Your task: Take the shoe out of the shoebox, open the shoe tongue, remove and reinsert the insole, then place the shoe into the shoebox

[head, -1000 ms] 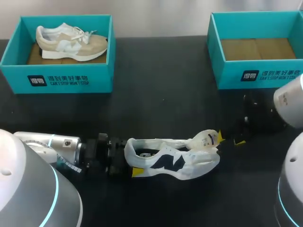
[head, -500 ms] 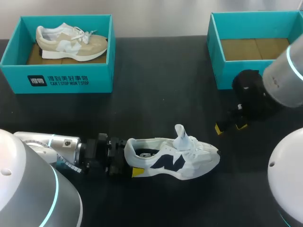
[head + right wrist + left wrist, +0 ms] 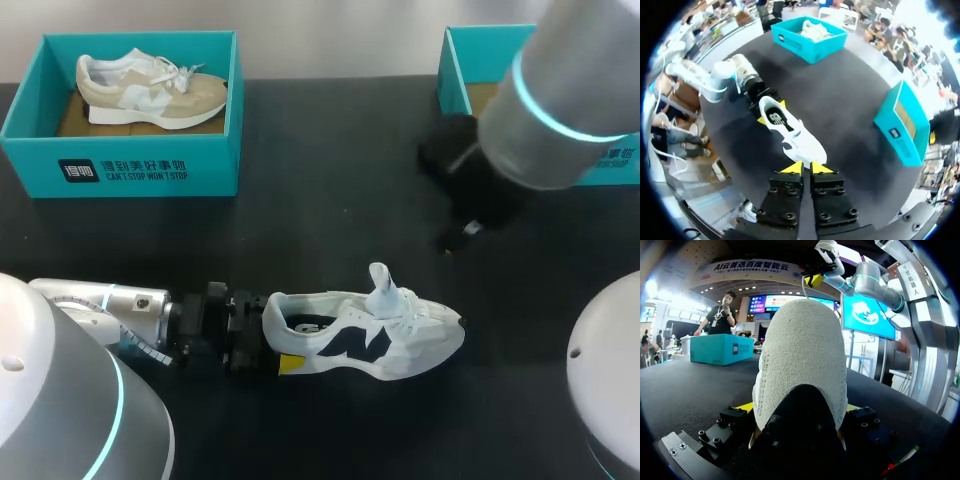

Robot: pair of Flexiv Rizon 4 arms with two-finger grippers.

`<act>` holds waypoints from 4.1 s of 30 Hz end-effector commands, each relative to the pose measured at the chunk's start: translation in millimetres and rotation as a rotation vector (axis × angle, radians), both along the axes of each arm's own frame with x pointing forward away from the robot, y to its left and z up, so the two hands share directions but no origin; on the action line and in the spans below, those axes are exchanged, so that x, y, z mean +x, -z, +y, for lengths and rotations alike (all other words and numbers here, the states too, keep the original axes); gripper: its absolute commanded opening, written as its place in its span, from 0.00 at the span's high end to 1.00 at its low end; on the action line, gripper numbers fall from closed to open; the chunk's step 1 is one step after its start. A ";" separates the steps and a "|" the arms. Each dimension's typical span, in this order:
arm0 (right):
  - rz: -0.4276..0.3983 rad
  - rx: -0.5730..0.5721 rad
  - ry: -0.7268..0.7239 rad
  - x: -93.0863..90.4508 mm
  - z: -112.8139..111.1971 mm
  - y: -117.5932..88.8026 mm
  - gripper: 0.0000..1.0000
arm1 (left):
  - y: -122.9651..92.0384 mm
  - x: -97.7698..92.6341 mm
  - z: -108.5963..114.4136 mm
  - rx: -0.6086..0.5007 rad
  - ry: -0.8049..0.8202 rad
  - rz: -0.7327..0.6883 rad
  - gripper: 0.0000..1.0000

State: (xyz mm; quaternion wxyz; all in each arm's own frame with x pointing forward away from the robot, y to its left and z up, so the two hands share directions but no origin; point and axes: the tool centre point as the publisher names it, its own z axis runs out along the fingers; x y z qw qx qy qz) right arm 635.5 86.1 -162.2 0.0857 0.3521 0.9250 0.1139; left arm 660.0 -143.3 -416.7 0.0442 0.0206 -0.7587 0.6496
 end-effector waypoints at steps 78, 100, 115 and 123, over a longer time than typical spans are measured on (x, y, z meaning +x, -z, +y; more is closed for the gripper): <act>0.016 -0.343 -0.694 0.5 185.6 113.6 1.00 | 2.7 -0.5 1.9 -0.001 -0.002 0.000 1.00; -0.011 -0.315 -0.644 26.6 142.9 169.3 1.00 | 2.7 -0.5 1.9 -0.001 -0.002 0.000 1.00; -0.007 -0.258 -0.696 41.4 133.5 208.9 1.00 | 2.7 -0.5 1.9 -0.001 -0.002 0.000 1.00; -0.007 -0.258 -0.696 41.4 133.5 208.9 1.00 | 2.7 -0.5 1.9 -0.001 -0.002 0.000 1.00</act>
